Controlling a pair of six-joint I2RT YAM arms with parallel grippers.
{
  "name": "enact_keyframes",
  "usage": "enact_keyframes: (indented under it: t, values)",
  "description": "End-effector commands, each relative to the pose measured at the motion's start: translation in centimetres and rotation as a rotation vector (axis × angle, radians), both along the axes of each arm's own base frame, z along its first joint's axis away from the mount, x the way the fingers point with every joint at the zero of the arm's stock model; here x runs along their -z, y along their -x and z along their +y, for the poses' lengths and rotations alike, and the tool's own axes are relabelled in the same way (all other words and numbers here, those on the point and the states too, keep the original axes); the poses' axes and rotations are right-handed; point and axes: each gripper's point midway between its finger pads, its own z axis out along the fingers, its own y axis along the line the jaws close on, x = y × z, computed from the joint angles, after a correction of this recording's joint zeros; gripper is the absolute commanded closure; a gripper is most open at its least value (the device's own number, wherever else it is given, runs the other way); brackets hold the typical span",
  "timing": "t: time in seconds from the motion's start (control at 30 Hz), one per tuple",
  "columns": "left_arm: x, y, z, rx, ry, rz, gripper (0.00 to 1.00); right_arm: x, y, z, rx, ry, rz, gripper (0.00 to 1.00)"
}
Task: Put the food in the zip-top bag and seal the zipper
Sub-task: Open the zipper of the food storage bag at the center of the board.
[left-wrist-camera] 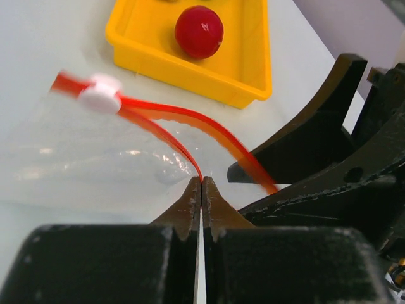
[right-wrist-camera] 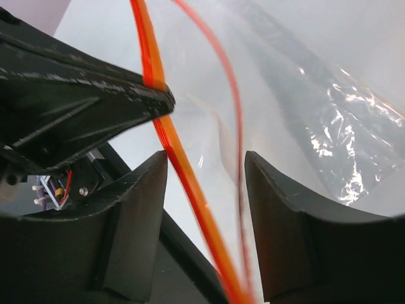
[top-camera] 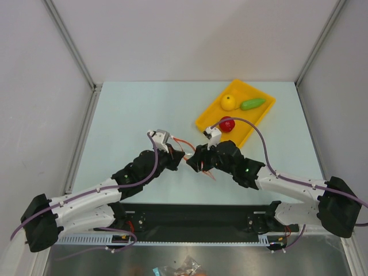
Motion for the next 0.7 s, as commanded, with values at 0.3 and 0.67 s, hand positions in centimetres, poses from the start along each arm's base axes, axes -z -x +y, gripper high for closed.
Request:
enact_keyframes:
  t: [0.3, 0.67]
  values:
    - [-0.7, 0.2, -1.0, 0.039, 0.013, -0.014, 1.00, -1.5, -1.1, 0.4, 0.009, -0.047, -0.020, 0.58]
    - [-1.1, 0.4, -1.0, 0.047, 0.023, -0.016, 1.00, -0.7, -1.4, 0.6, 0.104, 0.156, -0.111, 0.76]
